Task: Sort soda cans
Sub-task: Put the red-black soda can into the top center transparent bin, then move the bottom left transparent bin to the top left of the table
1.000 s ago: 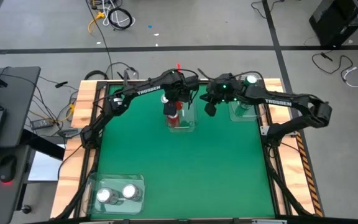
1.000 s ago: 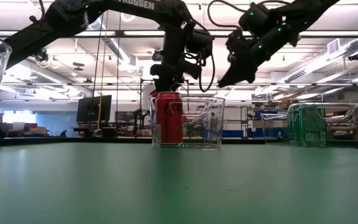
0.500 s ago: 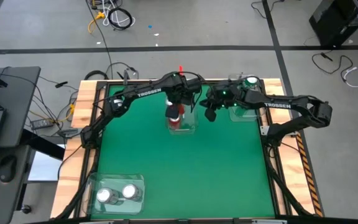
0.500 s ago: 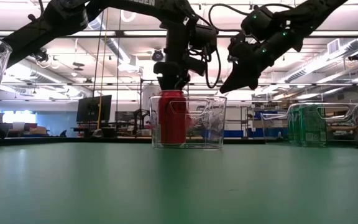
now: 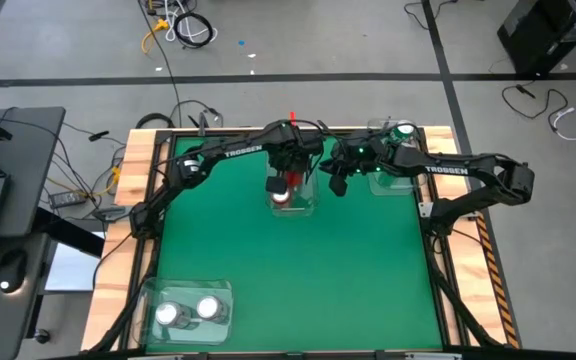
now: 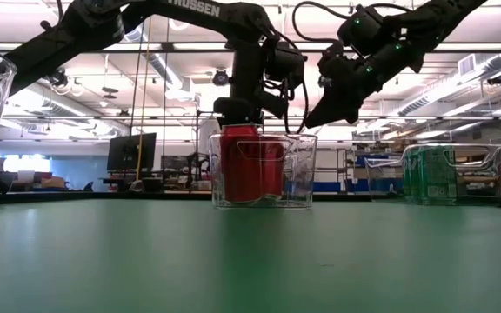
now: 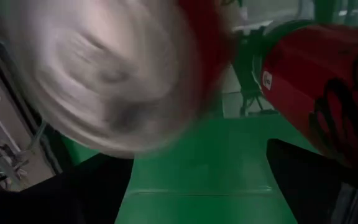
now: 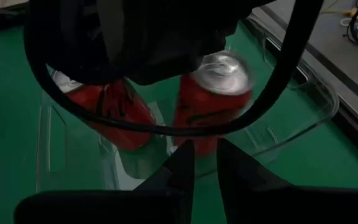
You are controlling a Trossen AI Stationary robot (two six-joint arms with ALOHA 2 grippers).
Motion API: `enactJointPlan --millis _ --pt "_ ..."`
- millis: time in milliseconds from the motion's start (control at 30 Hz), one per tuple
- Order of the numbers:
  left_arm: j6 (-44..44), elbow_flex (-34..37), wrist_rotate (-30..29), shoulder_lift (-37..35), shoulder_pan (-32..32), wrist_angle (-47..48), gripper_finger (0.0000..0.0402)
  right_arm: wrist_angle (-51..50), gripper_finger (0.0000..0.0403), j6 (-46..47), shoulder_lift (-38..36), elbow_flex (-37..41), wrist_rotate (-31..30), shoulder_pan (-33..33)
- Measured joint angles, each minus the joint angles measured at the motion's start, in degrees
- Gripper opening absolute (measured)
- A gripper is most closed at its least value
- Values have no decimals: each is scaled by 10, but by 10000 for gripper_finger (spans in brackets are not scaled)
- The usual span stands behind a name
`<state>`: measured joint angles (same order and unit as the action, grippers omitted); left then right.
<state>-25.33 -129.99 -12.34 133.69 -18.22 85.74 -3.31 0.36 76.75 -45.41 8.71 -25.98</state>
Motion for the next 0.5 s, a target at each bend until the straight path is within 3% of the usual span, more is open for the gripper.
enactJointPlan --millis 500 --pt "-8 -47 -18 0 -6 4 299 17 60 -4 0 0 0 0"
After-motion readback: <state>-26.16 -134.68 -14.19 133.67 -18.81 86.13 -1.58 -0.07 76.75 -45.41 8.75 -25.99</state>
